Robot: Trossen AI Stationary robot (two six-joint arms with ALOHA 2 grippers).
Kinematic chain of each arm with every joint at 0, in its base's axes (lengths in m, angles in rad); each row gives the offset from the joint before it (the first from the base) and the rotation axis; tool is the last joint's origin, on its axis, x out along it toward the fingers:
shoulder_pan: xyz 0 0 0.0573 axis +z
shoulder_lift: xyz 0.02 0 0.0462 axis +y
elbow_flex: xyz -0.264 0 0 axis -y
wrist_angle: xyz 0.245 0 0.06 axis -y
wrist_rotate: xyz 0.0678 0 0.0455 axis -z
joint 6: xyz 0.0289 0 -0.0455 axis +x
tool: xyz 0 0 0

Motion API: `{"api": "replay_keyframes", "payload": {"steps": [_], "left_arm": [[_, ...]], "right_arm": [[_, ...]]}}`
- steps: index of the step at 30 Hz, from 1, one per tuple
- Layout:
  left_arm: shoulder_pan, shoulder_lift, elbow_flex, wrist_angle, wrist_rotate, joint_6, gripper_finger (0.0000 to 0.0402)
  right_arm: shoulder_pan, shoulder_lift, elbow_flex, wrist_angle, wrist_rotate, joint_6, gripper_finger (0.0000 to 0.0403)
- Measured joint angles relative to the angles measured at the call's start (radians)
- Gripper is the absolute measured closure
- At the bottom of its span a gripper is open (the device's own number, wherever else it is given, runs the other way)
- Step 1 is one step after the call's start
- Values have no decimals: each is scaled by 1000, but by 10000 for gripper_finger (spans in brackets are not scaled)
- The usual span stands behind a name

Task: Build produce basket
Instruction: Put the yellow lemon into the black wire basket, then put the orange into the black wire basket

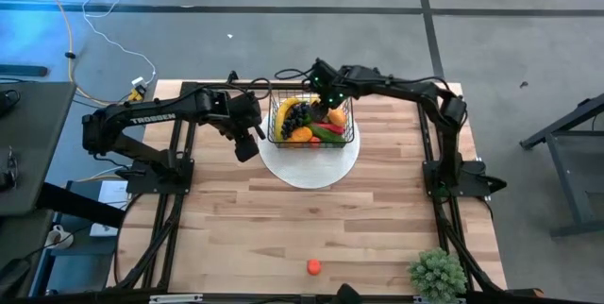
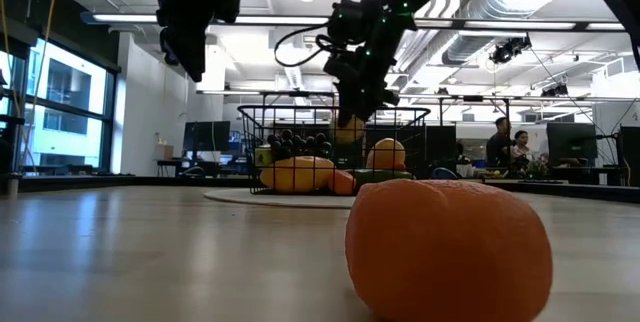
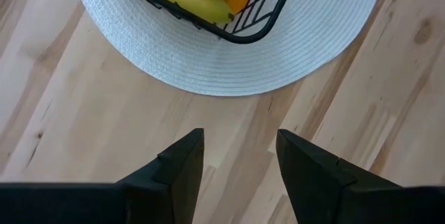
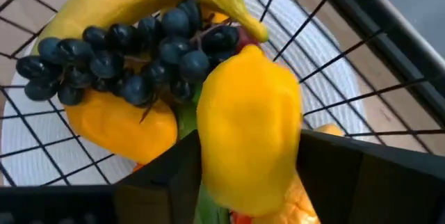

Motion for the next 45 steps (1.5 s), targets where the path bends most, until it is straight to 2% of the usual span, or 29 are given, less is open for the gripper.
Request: {"api": "replay_keyframes", "payload": {"steps": [5,8,13,18,22,32,39,45], "left_arm": [[0,0,0,-5,-9,10,219],[0,0,0,-24,-14,16,204],[0,0,0,-51,-32,-1,175],[-19,0,0,-35,31,-1,168],[-90,0,0,52,42,-28,169],[-339,0,0,366,19,-91,172],[-490,13,2,555,-81,-76,172],[-589,54,1,635,-186,-54,172]], "right_arm": [[7,0,0,-1,23,12,161],[-1,0,0,-20,17,33,146],[-8,-13,0,-79,21,88,143],[6,-91,0,-84,78,90,148],[12,-158,0,-88,121,124,149],[23,-264,0,-125,131,235,149],[48,-312,0,-135,159,318,149],[83,-357,0,-122,168,368,149]]}}
